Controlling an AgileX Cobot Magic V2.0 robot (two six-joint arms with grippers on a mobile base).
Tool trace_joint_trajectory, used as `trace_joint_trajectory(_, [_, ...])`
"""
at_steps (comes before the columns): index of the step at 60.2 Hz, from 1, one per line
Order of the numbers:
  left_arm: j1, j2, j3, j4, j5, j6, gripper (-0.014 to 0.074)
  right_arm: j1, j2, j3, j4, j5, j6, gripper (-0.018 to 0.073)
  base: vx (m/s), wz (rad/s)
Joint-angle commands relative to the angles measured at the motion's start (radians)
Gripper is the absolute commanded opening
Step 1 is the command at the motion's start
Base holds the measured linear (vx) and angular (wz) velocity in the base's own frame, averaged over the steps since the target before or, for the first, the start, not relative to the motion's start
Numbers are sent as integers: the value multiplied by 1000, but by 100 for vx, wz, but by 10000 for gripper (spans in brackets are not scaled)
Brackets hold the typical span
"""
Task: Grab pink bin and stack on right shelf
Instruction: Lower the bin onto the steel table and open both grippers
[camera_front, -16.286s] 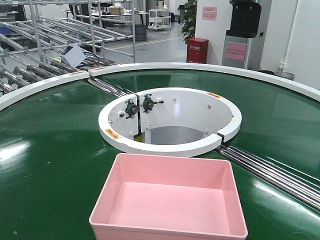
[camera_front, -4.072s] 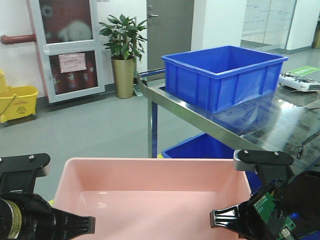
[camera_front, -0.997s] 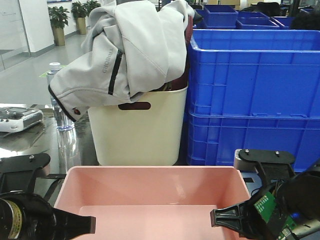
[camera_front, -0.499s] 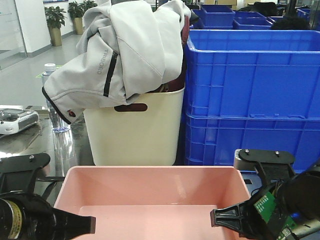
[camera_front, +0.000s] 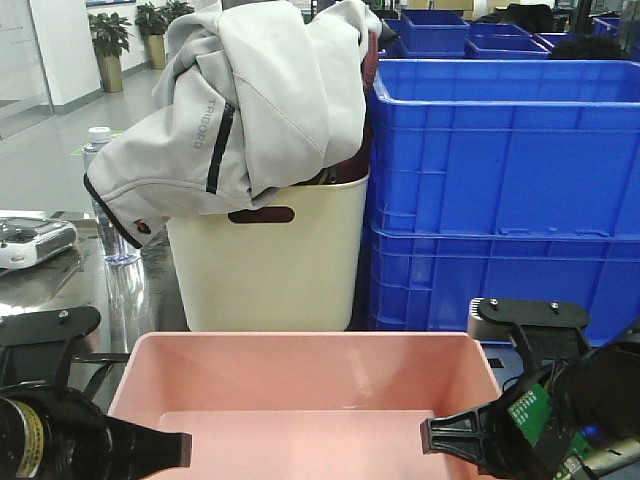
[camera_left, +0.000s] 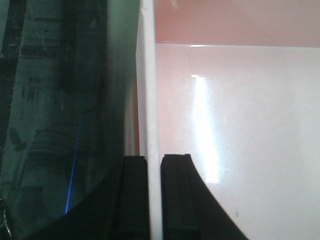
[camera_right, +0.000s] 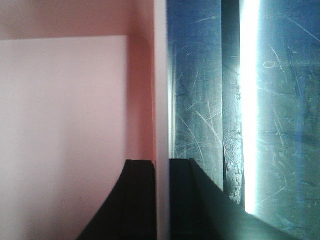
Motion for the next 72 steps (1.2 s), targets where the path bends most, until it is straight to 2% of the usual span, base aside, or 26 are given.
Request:
trace_joint_trajectory(1, [-3, -33, -31, 33, -57, -5, 125, -7, -27, -25, -59, -28, -3, 64, 0, 0])
trace_joint_trajectory(12, [-3, -33, -31, 39, -57, -5, 125, -7, -27, -25, -54, -44, 0, 64, 0, 0])
trace_joint_trajectory(17, [-3, -33, -31, 80, -64, -3, 125, -7, -24, -25, -34, -63, -15, 64, 0, 0])
trace_joint_trajectory(23, [-3, -20, -32, 132, -65, 43, 125, -7, -3, -25, -27, -99, -68, 64, 0, 0])
trace_joint_trajectory(32, [44, 30, -33, 169, -73, 59, 127, -8, 78, -60, -31, -117, -59, 66, 0, 0])
trace_joint_trajectory(36, [105, 84, -38, 181, -115, 59, 139, -8, 158, -125, -37, -115, -51, 81, 0, 0])
trace_joint_trajectory(43, [113, 103, -56, 141, -115, 106, 212, -8, 199, -163, -29, -106, -51, 150, 0, 0])
trace_joint_trajectory(57, [113, 99, -87, 67, -128, 177, 464, -8, 180, -171, -23, -110, -53, 452, 0, 0])
trace_joint_trajectory(64, [110, 72, -130, -12, -83, 272, 507, -6, 122, -171, -26, -114, -76, 564, 0, 0])
trace_joint_trajectory(72, [110, -1, -169, -112, -57, 403, 507, -6, 15, -154, -24, -110, -140, 598, 0, 0])
